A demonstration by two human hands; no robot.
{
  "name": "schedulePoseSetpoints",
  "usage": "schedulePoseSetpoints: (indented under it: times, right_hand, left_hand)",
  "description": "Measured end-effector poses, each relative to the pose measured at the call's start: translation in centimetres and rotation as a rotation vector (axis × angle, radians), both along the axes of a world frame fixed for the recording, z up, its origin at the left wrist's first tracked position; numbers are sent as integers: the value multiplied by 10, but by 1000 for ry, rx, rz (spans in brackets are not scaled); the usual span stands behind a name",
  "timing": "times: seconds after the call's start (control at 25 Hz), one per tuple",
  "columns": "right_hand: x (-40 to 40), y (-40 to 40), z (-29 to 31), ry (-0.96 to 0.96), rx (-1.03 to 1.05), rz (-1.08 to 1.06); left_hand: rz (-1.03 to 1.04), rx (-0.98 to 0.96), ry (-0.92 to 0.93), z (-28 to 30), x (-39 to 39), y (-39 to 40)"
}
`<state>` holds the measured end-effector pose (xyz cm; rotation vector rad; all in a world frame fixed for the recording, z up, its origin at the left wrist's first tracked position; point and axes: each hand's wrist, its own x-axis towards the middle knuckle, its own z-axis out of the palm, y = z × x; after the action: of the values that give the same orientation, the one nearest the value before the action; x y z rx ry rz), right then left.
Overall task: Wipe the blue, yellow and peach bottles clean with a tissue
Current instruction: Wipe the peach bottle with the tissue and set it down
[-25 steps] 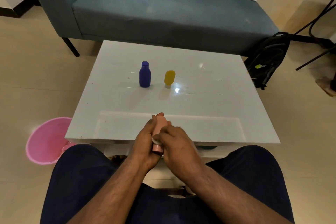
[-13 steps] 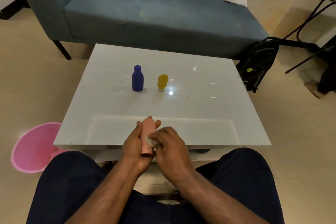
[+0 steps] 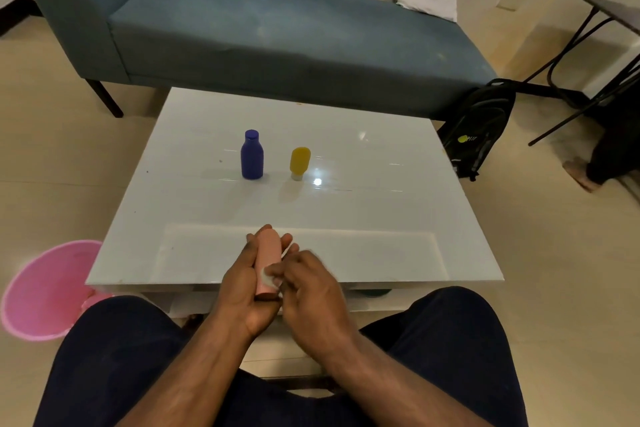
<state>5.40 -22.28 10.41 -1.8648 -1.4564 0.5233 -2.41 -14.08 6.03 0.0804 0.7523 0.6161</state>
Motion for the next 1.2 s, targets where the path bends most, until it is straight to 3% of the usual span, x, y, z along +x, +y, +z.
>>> schedulePoseSetpoints:
  times: [0.16, 0.4, 0.56, 0.68, 0.84, 1.08, 1.2]
  right_hand:
    - [19, 23, 3, 30, -25, -163]
    - [-7, -11, 3, 10, -20, 22]
    - [11, 9, 1, -24, -67, -90]
    - [0, 2, 3, 65, -69, -85]
    - [-13, -9, 1, 131, -10, -72]
    - [13, 11, -8, 46, 131, -265]
    - [9, 5, -8, -12, 152, -214]
  left_hand:
    - [-39, 1, 11, 5, 1, -1]
    - [98, -32, -2, -3, -3, 4]
    - [66, -37, -3, 1, 0, -2]
    - [93, -92, -26, 3, -3, -1]
    - [103, -131, -56, 1, -5, 6]
    - [77, -11, 45, 5, -3, 0]
    - [89, -5, 30, 8, -2, -2]
